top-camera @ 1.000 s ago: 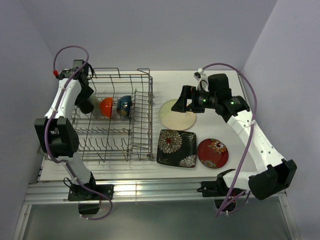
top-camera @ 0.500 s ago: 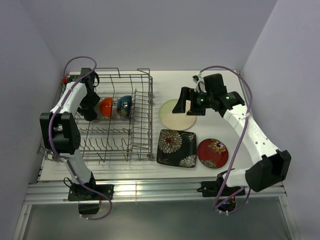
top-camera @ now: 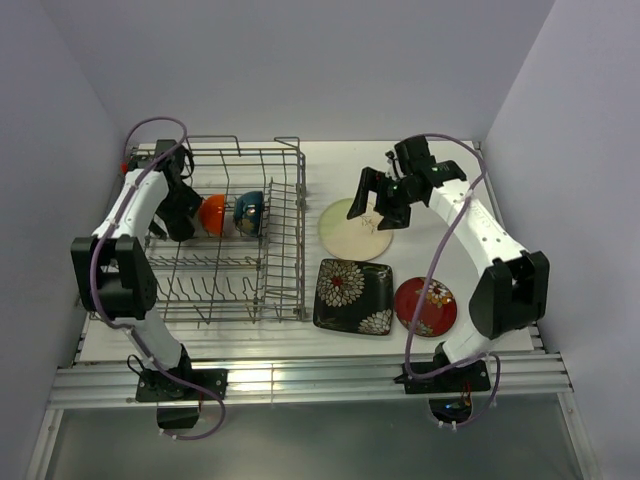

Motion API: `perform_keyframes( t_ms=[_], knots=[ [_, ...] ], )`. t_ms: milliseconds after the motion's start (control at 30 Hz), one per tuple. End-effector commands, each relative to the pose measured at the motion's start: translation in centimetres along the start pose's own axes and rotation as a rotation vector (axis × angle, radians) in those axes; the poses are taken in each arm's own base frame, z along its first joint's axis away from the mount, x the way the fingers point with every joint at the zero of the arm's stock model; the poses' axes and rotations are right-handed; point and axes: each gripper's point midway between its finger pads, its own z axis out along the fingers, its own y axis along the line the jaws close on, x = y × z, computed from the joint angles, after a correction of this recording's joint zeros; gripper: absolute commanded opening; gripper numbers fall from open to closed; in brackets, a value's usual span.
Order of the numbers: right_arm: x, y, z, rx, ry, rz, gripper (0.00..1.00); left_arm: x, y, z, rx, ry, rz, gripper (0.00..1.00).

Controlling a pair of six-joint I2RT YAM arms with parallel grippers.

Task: Load the mixed dishes into the dish rack

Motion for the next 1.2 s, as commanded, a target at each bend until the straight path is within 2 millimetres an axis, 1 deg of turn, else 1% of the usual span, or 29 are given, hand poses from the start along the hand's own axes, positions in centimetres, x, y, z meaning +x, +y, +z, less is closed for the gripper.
perform_keyframes(
  t_ms=[0, 67, 100, 133, 167, 200, 233, 267, 300, 367, 400, 433, 467, 500, 533, 567, 600, 667, 700, 800, 833, 933, 1000, 1067, 1133, 1167],
  knots=[
    [-1.7, -3.0, 0.7, 0.096, -0.007, 0.107, 0.99, -1.8, 0.8, -5.7, 0.109, -0.058, -0.084, 0.98],
    [-2.1, -4.9, 1.4, 0.144, -0.004, 0.152, 0.99, -2.2, 0.7, -7.2, 0.155, -0.07, -0.101, 0.98],
    [-2.1, -6.2, 1.5, 0.168, -0.001, 0.188, 0.99, -2.6, 0.6, -8.9, 0.209, -0.08, -0.119, 0.98],
    [-2.1, -6.8, 1.7, 0.176, 0.007, 0.199, 0.98, -2.6, 0.6, -9.7, 0.232, -0.078, -0.126, 0.98],
    [-1.6, -7.4, 1.9, 0.189, 0.032, 0.21, 0.96, -2.7, 0.4, -10.6, 0.265, -0.077, -0.136, 0.98],
    [-1.0, -8.0, 2.0, 0.204, 0.051, 0.21, 0.95, -3.1, 0.4, -12.3, 0.312, -0.093, -0.152, 0.98],
    [-0.5, -8.4, 2.0, 0.221, 0.066, 0.21, 0.95, -2.9, -0.1, -13.2, 0.355, -0.074, -0.152, 0.98],
    [0.2, -8.6, 1.8, 0.232, 0.076, 0.206, 0.94, -2.8, -0.1, -14.0, 0.379, -0.068, -0.155, 0.98],
    [1.5, -9.1, 2.0, 0.243, 0.106, 0.214, 0.94, -2.6, -0.4, -15.3, 0.427, -0.055, -0.153, 0.98],
    [3.0, -9.1, 1.8, 0.244, 0.118, 0.199, 0.93, -2.3, -1.3, -16.5, 0.495, -0.042, -0.146, 0.97],
    [4.5, -9.8, 2.1, 0.262, 0.15, 0.205, 0.93, -1.9, -1.7, -17.1, 0.529, -0.025, -0.135, 0.96],
    [5.0, -9.8, 2.0, 0.261, 0.147, 0.187, 0.93, -0.9, -2.6, -17.9, 0.585, 0.023, -0.115, 0.95],
    [5.6, -10.2, 2.2, 0.27, 0.155, 0.184, 0.92, -0.5, -3.4, -18.5, 0.634, 0.048, -0.106, 0.95],
    [7.0, -10.9, 2.5, 0.278, 0.185, 0.189, 0.92, 0.0, -4.1, -19.0, 0.679, 0.081, -0.094, 0.94],
    [7.0, -10.9, 2.6, 0.268, 0.173, 0.178, 0.91, 0.8, -5.0, -19.8, 0.729, 0.12, -0.08, 0.91],
    [7.4, -11.1, 2.8, 0.269, 0.176, 0.176, 0.91, 1.8, -5.9, -21.1, 0.8, 0.182, -0.055, 0.91],
    [8.0, -11.7, 3.0, 0.279, 0.189, 0.173, 0.91, 1.9, -6.7, -22.3, 0.858, 0.194, -0.04, 0.9],
    [7.9, -11.9, 3.3, 0.274, 0.178, 0.16, 0.93, 3.0, -8.0, -24.4, 0.95, 0.251, 0.003, 0.9],
    [8.2, -12.2, 3.5, 0.282, 0.18, 0.153, 0.93, 2.9, -8.5, -25.8, 0.997, 0.252, 0.016, 0.9],
    [8.2, -12.9, 4.2, 0.295, 0.185, 0.136, 0.93, 3.9, -9.5, -27.9, 1.085, 0.317, 0.05, 0.89],
    [8.3, -13.0, 4.6, 0.293, 0.194, 0.136, 0.93, 4.4, -9.7, -28.4, 1.1, 0.333, 0.061, 0.88],
    [8.7, -13.6, 5.4, 0.289, 0.212, 0.122, 0.91, 5.3, -9.9, -28.6, 1.118, 0.368, 0.078, 0.88],
    [9.2, -14.1, 5.9, 0.291, 0.226, 0.112, 0.88, 5.7, -9.7, -28.5, 1.119, 0.384, 0.083, 0.87],
    [9.3, -14.4, 6.3, 0.298, 0.229, 0.109, 0.83, 5.9, -9.8, -28.5, 1.125, 0.391, 0.092, 0.87],
    [9.1, -14.4, 6.6, 0.292, 0.243, 0.11, 0.73, 6.0, -9.9, -28.8, 1.142, 0.407, 0.092, 0.87],
    [8.8, -14.1, 6.8, 0.28, 0.244, 0.108, 0.72, 6.1, -10.0, -28.9, 1.15, 0.417, 0.096, 0.87]
  ],
)
